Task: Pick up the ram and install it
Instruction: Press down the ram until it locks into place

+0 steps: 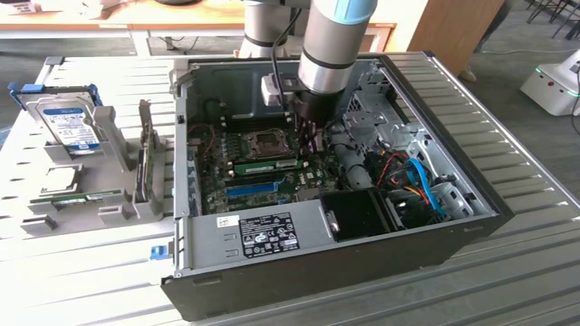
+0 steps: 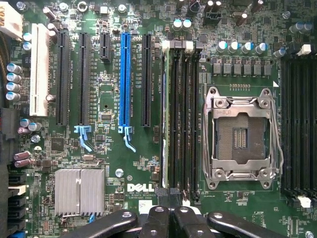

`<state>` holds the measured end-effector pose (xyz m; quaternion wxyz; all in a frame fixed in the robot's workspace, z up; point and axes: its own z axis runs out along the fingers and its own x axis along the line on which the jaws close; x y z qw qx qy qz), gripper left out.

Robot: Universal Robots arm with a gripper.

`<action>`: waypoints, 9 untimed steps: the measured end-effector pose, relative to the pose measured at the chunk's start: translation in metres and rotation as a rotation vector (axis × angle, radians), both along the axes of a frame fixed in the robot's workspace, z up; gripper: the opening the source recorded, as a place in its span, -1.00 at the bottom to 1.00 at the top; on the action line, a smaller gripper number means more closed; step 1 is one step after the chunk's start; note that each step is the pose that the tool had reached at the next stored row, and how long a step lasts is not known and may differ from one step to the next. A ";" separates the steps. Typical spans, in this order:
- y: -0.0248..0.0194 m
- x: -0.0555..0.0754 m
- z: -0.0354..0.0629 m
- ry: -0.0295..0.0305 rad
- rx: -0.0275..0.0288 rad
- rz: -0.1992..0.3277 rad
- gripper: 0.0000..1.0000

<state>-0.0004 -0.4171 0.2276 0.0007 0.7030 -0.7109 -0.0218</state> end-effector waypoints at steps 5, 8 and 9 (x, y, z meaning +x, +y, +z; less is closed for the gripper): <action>0.0000 0.000 -0.0006 0.0000 -0.0002 0.000 -0.80; 0.0000 0.000 -0.0012 -0.0001 0.0004 0.000 -0.80; 0.0001 0.000 -0.0017 -0.0002 0.0006 0.000 -0.80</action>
